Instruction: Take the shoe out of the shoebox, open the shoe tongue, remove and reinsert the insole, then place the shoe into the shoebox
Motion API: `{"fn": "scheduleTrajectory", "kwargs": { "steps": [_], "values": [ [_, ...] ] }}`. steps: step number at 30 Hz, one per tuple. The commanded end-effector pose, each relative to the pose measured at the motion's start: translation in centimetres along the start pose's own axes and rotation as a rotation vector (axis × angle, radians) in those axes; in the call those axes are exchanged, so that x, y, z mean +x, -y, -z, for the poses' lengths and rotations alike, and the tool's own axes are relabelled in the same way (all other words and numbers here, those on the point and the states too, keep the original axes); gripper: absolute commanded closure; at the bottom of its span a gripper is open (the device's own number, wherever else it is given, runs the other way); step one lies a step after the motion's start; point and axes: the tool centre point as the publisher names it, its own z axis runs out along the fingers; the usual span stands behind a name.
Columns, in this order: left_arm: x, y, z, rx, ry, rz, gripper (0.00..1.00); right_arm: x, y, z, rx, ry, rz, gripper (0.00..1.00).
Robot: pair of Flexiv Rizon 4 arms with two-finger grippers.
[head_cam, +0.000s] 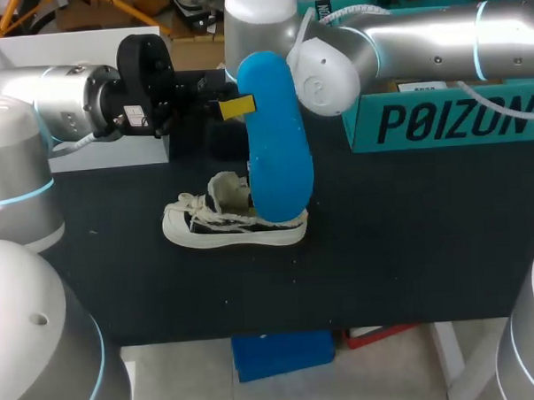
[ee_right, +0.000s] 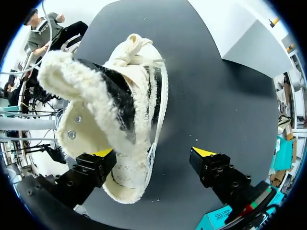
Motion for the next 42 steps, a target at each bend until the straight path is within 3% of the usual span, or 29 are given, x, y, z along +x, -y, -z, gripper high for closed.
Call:
{"fn": "scheduleTrajectory", "kwargs": {
  "steps": [1, 2, 3, 5, 6, 32, 38, 42],
  "values": [
    [0.1, -0.1, -0.1, 0.000, 0.003, -0.002, 1.00, -0.5, -0.8, -0.6, 0.032, -0.013, 0.004, 0.00],
    [0.1, -0.1, -0.1, 0.000, 0.003, -0.002, 1.00, -0.5, -0.8, -0.7, 0.032, -0.015, 0.005, 0.00],
    [0.1, -0.1, -0.1, 0.000, 0.003, -0.002, 1.00, -0.5, -0.8, -0.8, 0.037, -0.018, 0.006, 0.09],
    [0.1, -0.1, -0.1, 0.000, 0.003, -0.002, 1.00, -0.5, -0.7, -1.0, 0.045, -0.026, 0.004, 0.91],
    [0.1, -0.1, -0.1, 0.000, 0.003, -0.002, 1.00, -0.5, -0.6, -1.1, 0.047, -0.033, 0.007, 1.00],
    [0.1, -0.1, -0.1, 0.000, 0.003, -0.002, 1.00, -0.5, -0.6, -1.2, 0.049, -0.037, 0.008, 1.00],
    [0.1, -0.1, -0.1, 0.000, 0.003, -0.002, 1.00, 0.0, 0.7, 1.9, 0.023, -0.006, -0.048, 1.00],
    [0.1, -0.1, -0.1, 0.000, 0.003, -0.002, 1.00, -0.1, 1.9, 4.5, 0.053, 0.052, -0.129, 1.00]
  ]
}}
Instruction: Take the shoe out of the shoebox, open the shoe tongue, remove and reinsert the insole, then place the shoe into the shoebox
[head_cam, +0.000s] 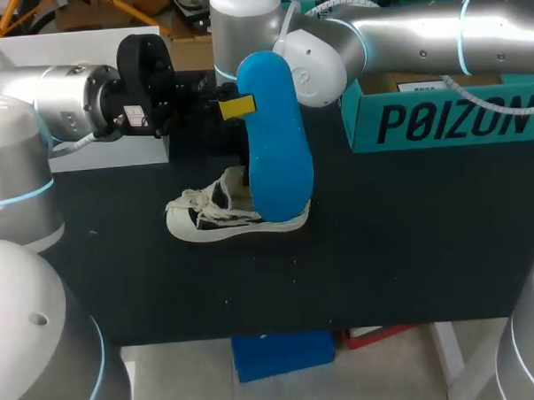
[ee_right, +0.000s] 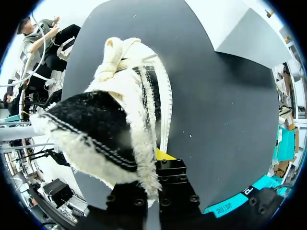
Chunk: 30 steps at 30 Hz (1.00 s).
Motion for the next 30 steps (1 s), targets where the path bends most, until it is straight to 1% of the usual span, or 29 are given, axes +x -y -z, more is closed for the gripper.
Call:
{"fn": "scheduleTrajectory", "kwargs": {
  "steps": [1, 3, 6, 8, 12, 17, 21, 25, 30],
  "values": [
    [0.1, -0.1, -0.1, 0.000, 0.003, -0.002, 1.00, 0.7, 2.1, 4.2, 0.025, 0.072, -0.088, 1.00],
    [0.1, -0.1, -0.1, 0.000, 0.003, -0.002, 1.00, 0.1, 2.8, 4.9, 0.125, 0.135, -0.186, 1.00],
    [0.1, -0.1, -0.1, 0.000, 0.003, -0.002, 1.00, -0.7, 4.1, 5.9, 0.194, 0.204, -0.331, 1.00],
    [0.1, -0.1, -0.1, 0.000, 0.003, -0.002, 1.00, -1.3, 4.8, 6.7, 0.209, 0.228, -0.446, 1.00],
    [0.1, -0.1, -0.1, 0.000, 0.003, -0.002, 1.00, -1.9, 5.9, 8.6, 0.189, 0.254, -0.716, 1.00],
    [0.1, -0.1, -0.1, 0.000, 0.003, -0.002, 1.00, -1.6, 6.7, 10.0, 0.170, 0.261, -0.987, 1.00],
    [0.1, -0.1, -0.1, 0.000, 0.003, -0.002, 1.00, -0.9, 6.8, 10.6, 0.142, 0.246, -1.180, 1.00],
    [0.1, -0.1, -0.1, 0.000, 0.003, -0.002, 1.00, -0.2, 6.7, 10.8, 0.105, 0.209, -1.351, 1.00],
    [0.1, -0.1, -0.1, 0.000, 0.003, -0.002, 1.00, 1.0, 6.1, 10.5, 0.065, 0.181, -1.518, 1.00]
  ]
}}
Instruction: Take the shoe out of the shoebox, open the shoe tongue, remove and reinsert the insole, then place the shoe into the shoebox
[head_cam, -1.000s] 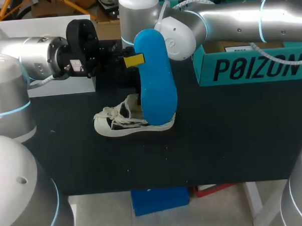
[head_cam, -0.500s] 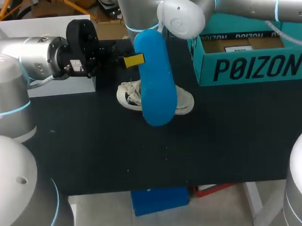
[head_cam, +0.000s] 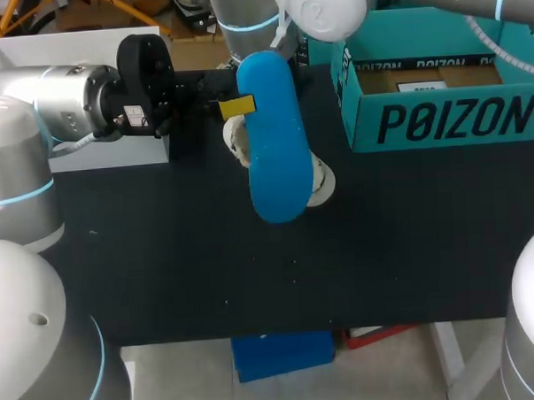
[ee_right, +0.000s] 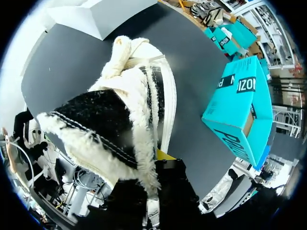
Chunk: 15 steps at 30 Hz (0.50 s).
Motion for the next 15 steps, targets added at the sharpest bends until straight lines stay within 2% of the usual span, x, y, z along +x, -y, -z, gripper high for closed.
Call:
{"fn": "scheduleTrajectory", "kwargs": {
  "steps": [1, 5, 15],
  "values": [
    [0.1, -0.1, -0.1, 0.000, 0.003, -0.002, 1.00, 1.0, 0.4, 0.0, 0.022, -0.083, -0.646, 1.00],
    [0.1, -0.1, -0.1, 0.000, 0.003, -0.002, 1.00, 2.1, 0.5, -0.6, 0.020, -0.111, -0.723, 1.00],
    [0.1, -0.1, -0.1, 0.000, 0.003, -0.002, 1.00, 5.5, 0.1, -3.2, 0.011, -0.150, -0.739, 1.00]
  ]
}}
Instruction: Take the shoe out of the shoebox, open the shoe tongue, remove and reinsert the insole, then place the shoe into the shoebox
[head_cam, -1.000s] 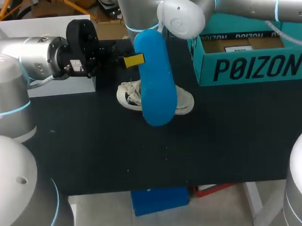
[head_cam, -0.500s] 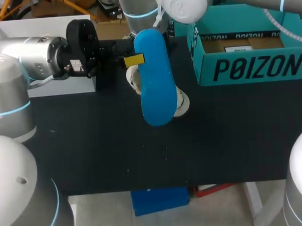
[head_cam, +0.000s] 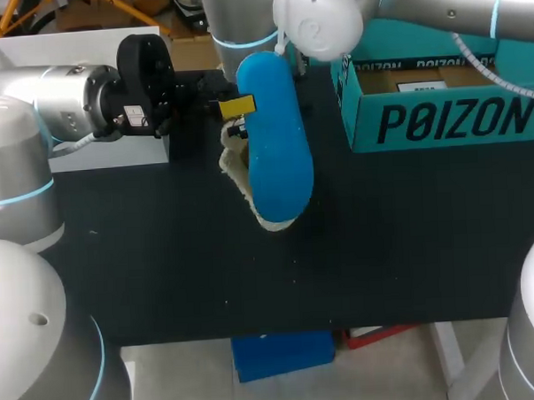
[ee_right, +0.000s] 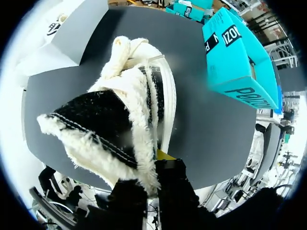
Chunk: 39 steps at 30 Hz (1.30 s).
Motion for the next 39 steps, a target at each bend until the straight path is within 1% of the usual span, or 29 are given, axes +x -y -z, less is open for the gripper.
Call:
{"fn": "scheduleTrajectory", "kwargs": {
  "steps": [1, 3, 11, 21, 26, 34, 35, 36, 37, 38, 39],
  "values": [
    [0.1, -0.1, -0.1, 0.000, 0.003, -0.002, 1.00, 1.0, 0.3, -2.0, 0.004, -0.075, -0.241, 1.00],
    [0.1, -0.1, -0.1, 0.000, 0.003, -0.002, 1.00, 1.3, 0.3, -2.7, 0.004, -0.062, -0.225, 1.00],
    [0.1, -0.1, -0.1, 0.000, 0.003, -0.002, 1.00, 2.4, 0.7, -4.9, 0.011, -0.089, -0.170, 1.00],
    [0.1, -0.1, -0.1, 0.000, 0.003, -0.002, 1.00, 2.5, 1.2, -7.7, 0.024, -0.101, -0.126, 1.00],
    [0.1, -0.1, -0.1, 0.000, 0.003, -0.002, 1.00, 2.5, 1.5, -8.3, 0.004, -0.105, -0.105, 1.00],
    [0.1, -0.1, -0.1, 0.000, 0.003, -0.002, 1.00, 1.7, 2.1, -9.0, -0.027, -0.096, -0.082, 1.00],
    [0.1, -0.1, -0.1, 0.000, 0.003, -0.002, 1.00, 1.5, 2.1, -9.0, -0.041, -0.095, -0.076, 1.00],
    [0.1, -0.1, -0.1, 0.000, 0.003, -0.002, 1.00, 1.3, 2.3, -9.0, -0.041, -0.095, -0.076, 0.87],
    [0.1, -0.1, -0.1, 0.000, 0.003, -0.002, 1.00, 1.2, 2.4, -9.0, -0.039, -0.095, -0.079, 0.34],
    [0.1, -0.1, -0.1, 0.000, 0.003, -0.002, 1.00, 1.0, 2.4, -8.9, -0.041, -0.102, -0.085, 0.00],
    [0.1, -0.1, -0.1, 0.000, 0.003, -0.002, 1.00, 0.8, 2.5, -8.8, -0.045, -0.110, -0.087, 0.00]
  ]
}}
